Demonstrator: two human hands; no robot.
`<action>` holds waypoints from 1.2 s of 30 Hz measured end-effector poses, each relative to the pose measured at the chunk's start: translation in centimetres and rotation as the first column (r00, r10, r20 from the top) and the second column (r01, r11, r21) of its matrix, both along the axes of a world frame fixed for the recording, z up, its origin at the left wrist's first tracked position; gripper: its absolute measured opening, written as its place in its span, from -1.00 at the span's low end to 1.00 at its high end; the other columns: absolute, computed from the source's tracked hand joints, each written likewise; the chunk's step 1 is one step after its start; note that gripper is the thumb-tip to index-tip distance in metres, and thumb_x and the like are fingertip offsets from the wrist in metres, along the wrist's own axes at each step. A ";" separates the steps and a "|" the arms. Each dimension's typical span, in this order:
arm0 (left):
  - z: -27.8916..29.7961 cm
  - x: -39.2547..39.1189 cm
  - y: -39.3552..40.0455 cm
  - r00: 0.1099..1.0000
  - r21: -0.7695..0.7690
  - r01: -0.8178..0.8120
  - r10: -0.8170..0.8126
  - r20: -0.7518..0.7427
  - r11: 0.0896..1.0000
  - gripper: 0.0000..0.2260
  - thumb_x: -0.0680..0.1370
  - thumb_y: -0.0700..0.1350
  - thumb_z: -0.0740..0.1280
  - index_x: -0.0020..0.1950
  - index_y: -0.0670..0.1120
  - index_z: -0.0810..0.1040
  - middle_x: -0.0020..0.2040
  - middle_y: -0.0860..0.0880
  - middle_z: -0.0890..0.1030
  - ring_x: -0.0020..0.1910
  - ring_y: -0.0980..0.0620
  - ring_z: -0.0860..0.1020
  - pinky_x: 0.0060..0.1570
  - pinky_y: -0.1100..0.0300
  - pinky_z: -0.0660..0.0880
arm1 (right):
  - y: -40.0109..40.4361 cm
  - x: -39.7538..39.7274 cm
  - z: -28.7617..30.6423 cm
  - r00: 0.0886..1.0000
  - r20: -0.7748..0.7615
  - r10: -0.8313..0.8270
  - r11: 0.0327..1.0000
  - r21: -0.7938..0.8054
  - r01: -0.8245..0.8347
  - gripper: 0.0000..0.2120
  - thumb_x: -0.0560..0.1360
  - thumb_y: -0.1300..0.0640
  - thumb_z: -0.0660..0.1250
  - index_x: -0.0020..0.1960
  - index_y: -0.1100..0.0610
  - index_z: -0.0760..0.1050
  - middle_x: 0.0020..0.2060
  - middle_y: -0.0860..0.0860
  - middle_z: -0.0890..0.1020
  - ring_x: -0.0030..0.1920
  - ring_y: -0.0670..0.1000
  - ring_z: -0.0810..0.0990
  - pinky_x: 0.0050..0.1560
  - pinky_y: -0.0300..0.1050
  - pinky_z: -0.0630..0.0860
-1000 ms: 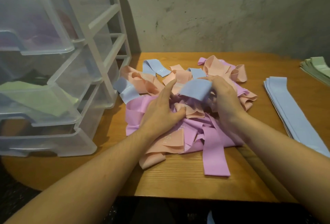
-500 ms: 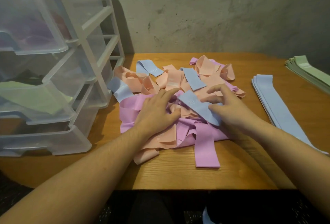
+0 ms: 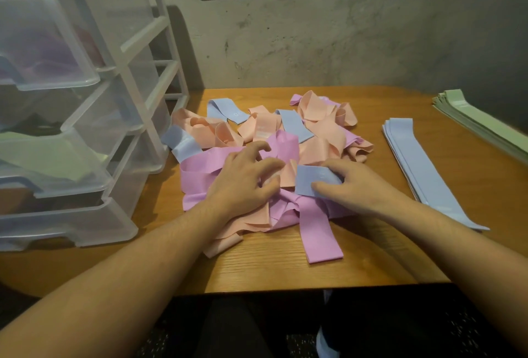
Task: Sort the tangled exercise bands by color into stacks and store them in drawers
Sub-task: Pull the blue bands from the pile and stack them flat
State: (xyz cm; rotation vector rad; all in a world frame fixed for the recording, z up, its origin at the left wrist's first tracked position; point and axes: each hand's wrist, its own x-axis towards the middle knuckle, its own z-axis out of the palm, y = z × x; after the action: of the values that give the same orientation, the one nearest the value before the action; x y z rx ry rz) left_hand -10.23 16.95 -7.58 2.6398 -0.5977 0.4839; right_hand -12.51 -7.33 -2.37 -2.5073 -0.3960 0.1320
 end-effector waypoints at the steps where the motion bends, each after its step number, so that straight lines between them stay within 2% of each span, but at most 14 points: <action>1: 0.0 -0.1 -0.1 1.000 0.001 0.007 -0.007 0.008 1.000 -0.71 0.56 0.09 0.32 0.26 0.09 0.60 0.35 0.04 0.39 0.17 0.08 0.41 0.21 0.03 0.34 | -0.3 -0.2 0.0 1.000 0.028 -0.007 0.999 0.031 0.006 -0.90 0.58 -0.05 0.33 0.08 -0.10 0.51 -0.08 -0.17 0.55 -0.10 -0.12 0.53 -0.27 -0.29 0.43; 3: 0.2 -0.3 -0.3 1.000 0.006 0.016 -0.016 0.017 1.000 -0.68 0.54 0.08 0.36 0.28 0.07 0.58 0.36 0.02 0.42 0.19 0.07 0.41 0.22 -0.01 0.38 | -0.8 -0.6 0.5 0.998 0.059 -0.028 0.991 0.132 0.020 -0.97 0.60 -0.03 0.32 0.02 -0.15 0.48 -0.07 -0.19 0.56 -0.07 -0.12 0.55 -0.26 -0.35 0.42; 5: 0.3 -0.5 -0.4 0.997 0.037 0.039 -0.041 0.066 0.999 -0.63 0.52 0.04 0.40 0.31 0.05 0.55 0.36 -0.01 0.44 0.21 0.04 0.42 0.22 -0.05 0.41 | -1.3 -1.0 1.0 0.998 0.037 -0.048 0.972 0.231 0.039 -0.96 0.61 -0.03 0.32 0.00 -0.18 0.48 -0.05 -0.22 0.54 -0.02 -0.13 0.54 -0.21 -0.37 0.43; 9: 1.7 -0.9 -1.0 0.994 0.101 0.100 -0.105 0.042 0.990 -0.53 0.52 -0.04 0.45 0.42 0.05 0.46 0.44 -0.03 0.41 0.35 -0.04 0.38 0.34 -0.05 0.35 | -2.4 -1.6 2.0 0.993 0.004 -0.121 0.922 0.371 0.111 -0.92 0.62 -0.02 0.30 0.00 -0.11 0.56 -0.12 -0.26 0.57 -0.05 -0.22 0.54 -0.14 -0.35 0.46; 12: 2.9 -1.1 -2.1 0.991 -0.014 0.089 -0.087 0.100 0.996 -0.59 0.54 -0.06 0.42 0.37 0.04 0.47 0.43 -0.02 0.40 0.34 -0.06 0.40 0.32 -0.05 0.40 | -3.3 -1.9 2.4 0.983 -0.036 -0.179 0.842 0.512 0.172 -0.88 0.62 0.01 0.31 -0.02 -0.05 0.61 -0.16 -0.22 0.60 -0.12 -0.24 0.55 -0.21 -0.38 0.40; 15: 4.4 -1.0 -3.7 0.984 -0.207 0.106 -0.073 0.161 0.973 -0.79 0.55 -0.14 0.35 0.18 -0.03 0.59 0.23 0.04 0.52 0.21 0.11 0.44 0.21 -0.04 0.49 | -3.8 -2.2 2.8 0.969 -0.102 -0.225 0.724 0.648 0.237 -0.89 0.62 0.03 0.32 -0.01 -0.02 0.61 -0.08 -0.11 0.63 -0.05 -0.09 0.55 -0.10 -0.23 0.42; 17: 5.6 -1.6 -5.2 0.988 -0.304 0.133 -0.100 0.120 0.943 -0.84 0.58 -0.13 0.30 0.14 -0.03 0.60 0.11 0.12 0.56 0.13 0.22 0.44 0.20 0.05 0.48 | -4.0 -2.5 3.0 0.962 -0.103 -0.252 0.688 0.680 0.253 -0.90 0.64 0.03 0.29 0.03 -0.04 0.59 -0.03 -0.09 0.63 -0.01 -0.06 0.56 -0.05 -0.18 0.45; 20: 6.7 -3.3 -7.8 0.969 -0.502 0.167 -0.236 -0.077 0.849 -0.86 0.63 -0.04 0.29 0.16 0.03 0.56 0.09 0.10 0.62 0.11 0.17 0.55 0.18 0.23 0.47 | -4.1 -3.2 3.7 0.957 -0.107 -0.269 0.683 0.679 0.268 -0.87 0.67 0.02 0.22 0.09 -0.06 0.55 0.00 -0.03 0.64 -0.06 -0.04 0.58 -0.12 -0.16 0.49; 23: 7.5 -4.6 -10.3 0.891 -0.727 0.083 -0.377 -0.252 0.682 -0.93 0.66 -0.01 0.29 0.14 0.11 0.50 0.04 -0.02 0.64 0.04 0.00 0.64 0.08 0.14 0.59 | -4.3 -3.8 4.2 0.959 -0.088 -0.269 0.684 0.684 0.254 -0.85 0.68 0.02 0.20 0.09 -0.09 0.55 0.05 -0.03 0.64 0.05 0.01 0.58 -0.05 -0.10 0.46; 27: 8.6 -6.1 -12.3 0.862 -0.822 -0.047 -0.393 -0.320 0.567 -0.94 0.66 -0.03 0.29 0.12 0.06 0.52 -0.03 0.00 0.65 -0.14 0.06 0.67 -0.06 0.17 0.62 | -4.6 -4.8 4.9 0.957 -0.107 -0.270 0.639 0.723 0.261 -0.86 0.65 0.01 0.27 0.09 -0.09 0.61 0.07 -0.06 0.66 0.16 0.06 0.60 0.14 0.09 0.56; 29: 9.1 -6.7 -12.8 0.830 -0.860 -0.112 -0.429 -0.356 0.497 -0.90 0.66 -0.03 0.30 0.12 0.00 0.55 -0.01 -0.04 0.66 -0.13 0.03 0.68 -0.06 0.14 0.64 | -4.9 -5.4 5.3 0.959 -0.141 -0.247 0.593 0.760 0.265 -0.86 0.62 0.04 0.32 0.10 -0.06 0.64 0.08 -0.01 0.68 0.17 0.11 0.63 0.20 0.21 0.58; 32: 10.0 -7.5 -13.1 0.816 -0.861 -0.120 -0.445 -0.369 0.494 -0.87 0.66 -0.01 0.29 0.16 0.01 0.56 0.07 -0.12 0.65 -0.08 -0.04 0.67 -0.08 0.08 0.66 | -5.5 -6.2 6.0 0.962 -0.179 -0.204 0.561 0.784 0.265 -0.84 0.60 0.12 0.35 0.14 0.06 0.65 0.08 0.06 0.70 0.16 0.13 0.65 0.22 0.25 0.57; 34: 10.7 -7.9 -13.3 0.816 -0.859 -0.110 -0.447 -0.366 0.500 -0.88 0.67 -0.03 0.28 0.18 0.03 0.55 0.09 -0.15 0.64 -0.13 -0.01 0.66 -0.20 0.12 0.65 | -5.9 -6.7 6.5 0.967 -0.170 -0.187 0.554 0.795 0.247 -0.84 0.57 0.15 0.37 0.13 0.08 0.64 0.06 0.08 0.71 0.17 0.13 0.65 0.21 0.17 0.57; 36: 11.4 -8.4 -13.6 0.815 -0.855 -0.102 -0.450 -0.365 0.509 -0.87 0.68 -0.03 0.26 0.19 0.02 0.54 0.07 -0.14 0.63 -0.18 0.02 0.65 -0.31 0.19 0.60 | -6.2 -7.3 7.0 0.970 -0.146 -0.196 0.537 0.812 0.231 -0.83 0.55 0.17 0.40 0.14 0.06 0.60 0.08 0.11 0.69 0.12 0.13 0.67 0.11 0.08 0.60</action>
State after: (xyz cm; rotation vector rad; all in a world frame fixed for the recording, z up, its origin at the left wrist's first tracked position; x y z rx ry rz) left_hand -18.66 3.35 3.83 1.5741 -0.3033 -0.0986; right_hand -19.77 -13.49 4.65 -1.5679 -0.0741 -0.0988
